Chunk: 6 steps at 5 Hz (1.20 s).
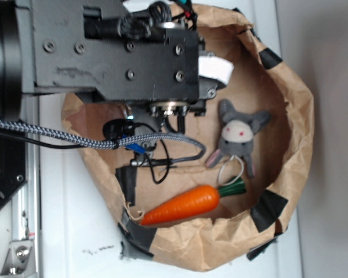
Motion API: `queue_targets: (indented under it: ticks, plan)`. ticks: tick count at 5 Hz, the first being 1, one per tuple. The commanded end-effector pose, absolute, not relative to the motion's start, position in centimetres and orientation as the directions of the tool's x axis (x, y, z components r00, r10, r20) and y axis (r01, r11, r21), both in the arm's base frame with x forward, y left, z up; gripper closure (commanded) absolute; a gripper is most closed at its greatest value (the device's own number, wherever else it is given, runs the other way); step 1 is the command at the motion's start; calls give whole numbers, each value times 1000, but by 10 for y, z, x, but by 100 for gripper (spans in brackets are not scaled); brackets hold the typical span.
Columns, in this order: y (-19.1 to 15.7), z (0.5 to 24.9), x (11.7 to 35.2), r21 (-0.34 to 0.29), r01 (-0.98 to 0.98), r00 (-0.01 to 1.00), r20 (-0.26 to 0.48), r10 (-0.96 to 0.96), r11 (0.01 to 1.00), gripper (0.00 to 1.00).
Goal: Grab the silver keys.
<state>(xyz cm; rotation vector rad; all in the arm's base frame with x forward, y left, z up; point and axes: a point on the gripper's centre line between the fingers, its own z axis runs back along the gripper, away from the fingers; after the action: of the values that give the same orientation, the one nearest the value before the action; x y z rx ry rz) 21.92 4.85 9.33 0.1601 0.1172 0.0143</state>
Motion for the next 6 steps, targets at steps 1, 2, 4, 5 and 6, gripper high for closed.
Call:
queue_targets:
  ticks: [1,2,4,5,6]
  plan:
    - [49,89,223,107,64,989,-139,-49,992,0]
    - [55,83,222,99,73,981,-185,-54,992,0]
    - [62,78,214,80,81,971,-231,-60,994,0]
    - [63,83,209,51,96,969,-232,-82,994,0]
    - [66,79,207,63,92,968,-242,-74,994,0]
